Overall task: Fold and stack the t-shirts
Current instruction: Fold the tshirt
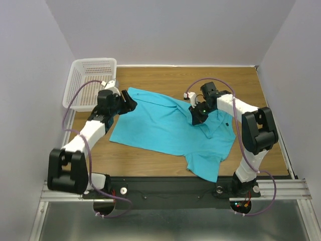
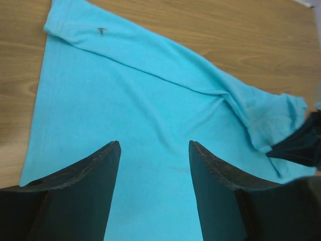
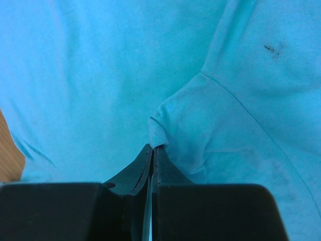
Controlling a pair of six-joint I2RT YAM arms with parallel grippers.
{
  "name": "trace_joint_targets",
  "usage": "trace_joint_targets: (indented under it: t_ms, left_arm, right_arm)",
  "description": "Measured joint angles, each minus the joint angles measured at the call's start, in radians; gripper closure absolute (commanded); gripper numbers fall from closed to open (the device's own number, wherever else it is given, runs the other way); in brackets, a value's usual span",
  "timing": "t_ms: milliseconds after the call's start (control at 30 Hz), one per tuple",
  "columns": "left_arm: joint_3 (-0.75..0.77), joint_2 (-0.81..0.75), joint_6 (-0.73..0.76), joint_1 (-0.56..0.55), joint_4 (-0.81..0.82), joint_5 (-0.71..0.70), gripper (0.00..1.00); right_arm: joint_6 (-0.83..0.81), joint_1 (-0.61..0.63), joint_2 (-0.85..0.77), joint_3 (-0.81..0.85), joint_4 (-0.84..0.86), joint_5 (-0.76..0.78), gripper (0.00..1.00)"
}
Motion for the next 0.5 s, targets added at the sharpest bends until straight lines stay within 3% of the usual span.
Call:
trace_joint_targets:
  t_ms: [233, 500]
  left_arm:
    - [0.269, 0.389, 0.017, -0.016, -0.042, -0.142, 0.39]
    - [0.554, 0.665, 0.077, -0.022, -0.119, -0.257, 0.43]
  right_arm:
    - [0.018, 0.000, 0.002, 0.012, 0.000, 0.005, 0.99]
    - [0.018, 0.000, 0.003, 0.012, 0.000, 0.006, 1.00]
